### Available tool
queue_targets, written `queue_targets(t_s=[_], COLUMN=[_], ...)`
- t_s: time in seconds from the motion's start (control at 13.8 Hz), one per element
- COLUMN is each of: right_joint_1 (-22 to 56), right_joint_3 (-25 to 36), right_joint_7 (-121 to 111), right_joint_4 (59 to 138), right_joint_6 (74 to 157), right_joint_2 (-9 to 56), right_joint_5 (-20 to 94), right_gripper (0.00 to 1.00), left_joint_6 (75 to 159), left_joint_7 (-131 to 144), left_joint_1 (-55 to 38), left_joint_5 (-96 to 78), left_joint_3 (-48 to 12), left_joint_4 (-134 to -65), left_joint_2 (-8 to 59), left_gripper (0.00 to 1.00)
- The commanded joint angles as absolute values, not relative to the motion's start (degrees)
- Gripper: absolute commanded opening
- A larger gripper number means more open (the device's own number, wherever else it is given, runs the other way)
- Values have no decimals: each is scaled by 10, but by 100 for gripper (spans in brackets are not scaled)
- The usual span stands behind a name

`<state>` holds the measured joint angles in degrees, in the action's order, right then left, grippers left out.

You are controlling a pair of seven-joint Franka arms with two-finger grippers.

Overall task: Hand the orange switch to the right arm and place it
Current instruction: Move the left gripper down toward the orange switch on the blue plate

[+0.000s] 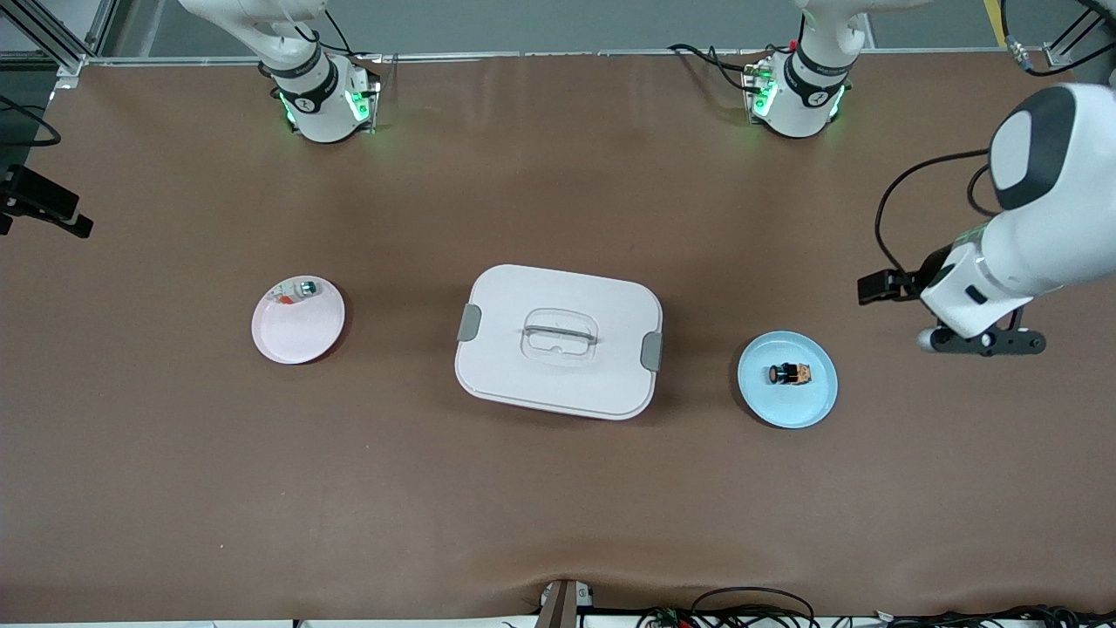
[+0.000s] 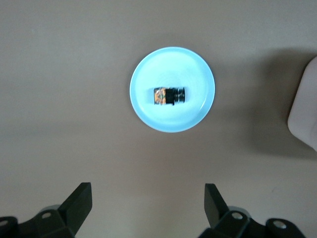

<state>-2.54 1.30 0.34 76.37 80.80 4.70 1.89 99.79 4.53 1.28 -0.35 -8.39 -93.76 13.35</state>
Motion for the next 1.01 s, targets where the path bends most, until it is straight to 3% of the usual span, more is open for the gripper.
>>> queue_targets(t_s=[0.0, 0.22, 0.94], right_joint_1=[-40, -40, -41], right_joint_3=[4, 4, 4], right_joint_7=[-3, -3, -3], right_joint_4=[776, 776, 776], right_joint_6=[808, 808, 808], right_joint_2=[34, 34, 34], right_joint_5=[28, 28, 28], right_gripper=[100, 100, 100], left_joint_6=[1082, 1149, 1253], left_joint_7=[52, 51, 38], left_joint_1=[10, 7, -21], left_joint_5=[-11, -10, 32], left_joint_3=[-87, -88, -88], left_joint_4=[-982, -1012, -1031], left_joint_2=[138, 150, 257], left_gripper=[100, 100, 100])
